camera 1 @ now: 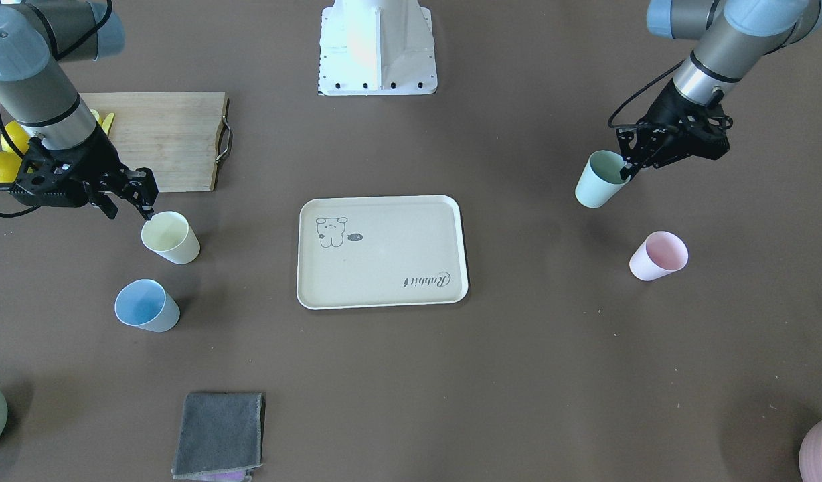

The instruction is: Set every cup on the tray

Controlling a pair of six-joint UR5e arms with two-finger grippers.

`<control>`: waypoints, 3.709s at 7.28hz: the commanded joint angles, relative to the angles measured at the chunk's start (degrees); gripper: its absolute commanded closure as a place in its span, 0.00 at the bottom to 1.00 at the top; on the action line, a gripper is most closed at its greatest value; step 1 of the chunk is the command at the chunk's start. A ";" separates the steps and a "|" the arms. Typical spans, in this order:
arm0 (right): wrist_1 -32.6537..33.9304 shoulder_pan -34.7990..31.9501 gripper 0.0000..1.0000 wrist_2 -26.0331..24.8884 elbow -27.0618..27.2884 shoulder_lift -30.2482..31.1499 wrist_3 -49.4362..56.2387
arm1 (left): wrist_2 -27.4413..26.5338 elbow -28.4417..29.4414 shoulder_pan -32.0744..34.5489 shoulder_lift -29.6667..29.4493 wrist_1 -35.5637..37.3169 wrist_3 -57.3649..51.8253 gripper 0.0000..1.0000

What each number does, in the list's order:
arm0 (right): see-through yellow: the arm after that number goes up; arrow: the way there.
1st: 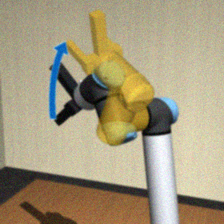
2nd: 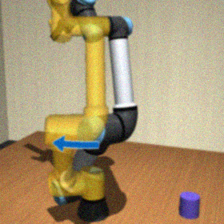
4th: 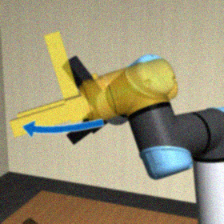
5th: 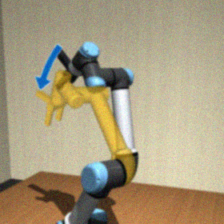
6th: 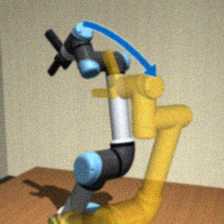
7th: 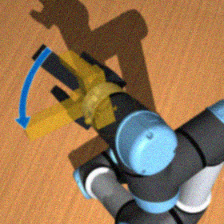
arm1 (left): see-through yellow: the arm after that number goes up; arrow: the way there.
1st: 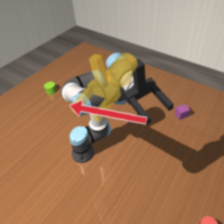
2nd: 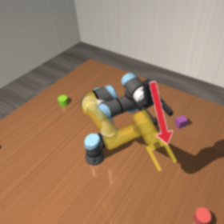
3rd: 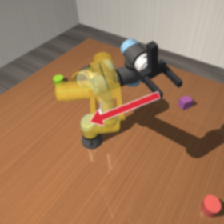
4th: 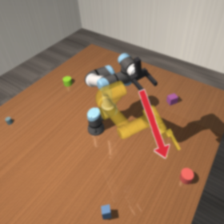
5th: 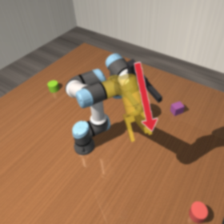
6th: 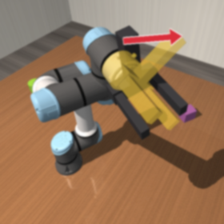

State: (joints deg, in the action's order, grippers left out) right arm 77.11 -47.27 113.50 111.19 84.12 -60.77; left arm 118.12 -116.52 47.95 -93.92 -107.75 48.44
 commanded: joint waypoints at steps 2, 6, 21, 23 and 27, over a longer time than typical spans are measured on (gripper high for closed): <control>-0.21 0.42 0.32 0.05 -0.62 -0.18 -0.75 | -1.74 3.46 -4.67 -23.81 23.28 6.82 1.00; -0.12 0.51 0.30 0.05 -0.71 -0.18 -0.84 | -10.72 15.25 -15.25 -30.09 15.85 13.96 1.00; 0.67 0.95 1.00 1.37 -6.60 -5.10 -3.63 | 2.97 11.05 1.49 -29.13 16.24 1.20 0.02; 1.37 1.22 1.00 1.46 -4.16 -5.19 -4.70 | 5.19 11.40 5.90 -27.02 16.43 -0.97 0.02; 11.50 -1.07 1.00 5.68 3.49 -12.01 -9.53 | 5.81 17.44 12.67 -20.43 15.38 -21.68 0.02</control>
State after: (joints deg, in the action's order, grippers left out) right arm 82.05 -47.68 118.31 111.94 76.10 -68.75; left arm 123.82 -101.91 58.51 -115.89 -91.97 33.35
